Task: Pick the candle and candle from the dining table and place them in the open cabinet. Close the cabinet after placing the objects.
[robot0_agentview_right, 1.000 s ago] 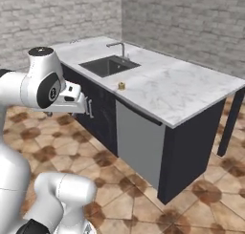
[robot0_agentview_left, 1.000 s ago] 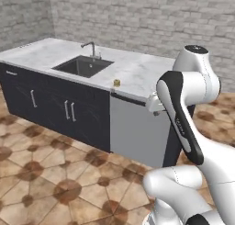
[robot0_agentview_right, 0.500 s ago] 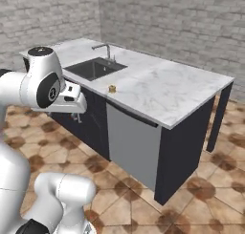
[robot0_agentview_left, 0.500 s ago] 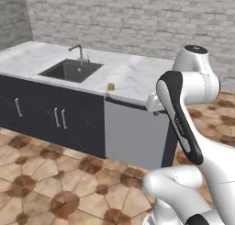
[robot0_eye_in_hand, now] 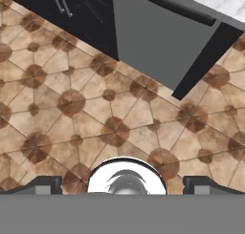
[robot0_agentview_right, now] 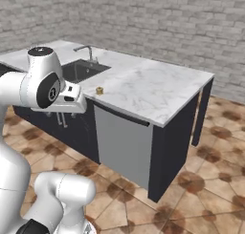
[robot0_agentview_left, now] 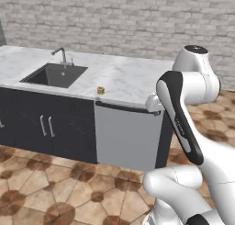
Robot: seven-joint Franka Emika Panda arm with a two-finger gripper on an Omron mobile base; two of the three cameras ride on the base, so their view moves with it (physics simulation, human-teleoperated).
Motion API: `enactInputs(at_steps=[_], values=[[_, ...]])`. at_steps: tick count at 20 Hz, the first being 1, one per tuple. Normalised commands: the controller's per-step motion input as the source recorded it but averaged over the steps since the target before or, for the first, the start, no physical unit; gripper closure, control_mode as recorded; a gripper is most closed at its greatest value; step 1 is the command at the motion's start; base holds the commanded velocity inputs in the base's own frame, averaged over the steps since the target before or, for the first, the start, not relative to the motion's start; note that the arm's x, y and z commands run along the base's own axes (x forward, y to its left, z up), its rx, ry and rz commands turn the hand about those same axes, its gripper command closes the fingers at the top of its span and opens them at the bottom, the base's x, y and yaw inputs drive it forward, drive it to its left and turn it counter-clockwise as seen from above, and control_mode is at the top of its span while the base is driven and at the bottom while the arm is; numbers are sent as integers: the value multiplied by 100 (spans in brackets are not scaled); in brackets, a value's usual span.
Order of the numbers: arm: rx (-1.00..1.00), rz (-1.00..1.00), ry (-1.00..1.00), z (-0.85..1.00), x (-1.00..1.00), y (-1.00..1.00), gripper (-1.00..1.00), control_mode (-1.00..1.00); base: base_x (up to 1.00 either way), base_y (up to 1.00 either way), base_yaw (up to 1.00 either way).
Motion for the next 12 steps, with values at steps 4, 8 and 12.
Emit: enactInputs(at_steps=[4, 8, 12], values=[[0, 0, 0, 0, 0, 0, -100, 100, 24, 42, -31], [0, 0, 0, 0, 0, 0, -100, 100, 23, 47, -31], [0, 0, 0, 0, 0, 0, -100, 100, 25, 55, -30]])
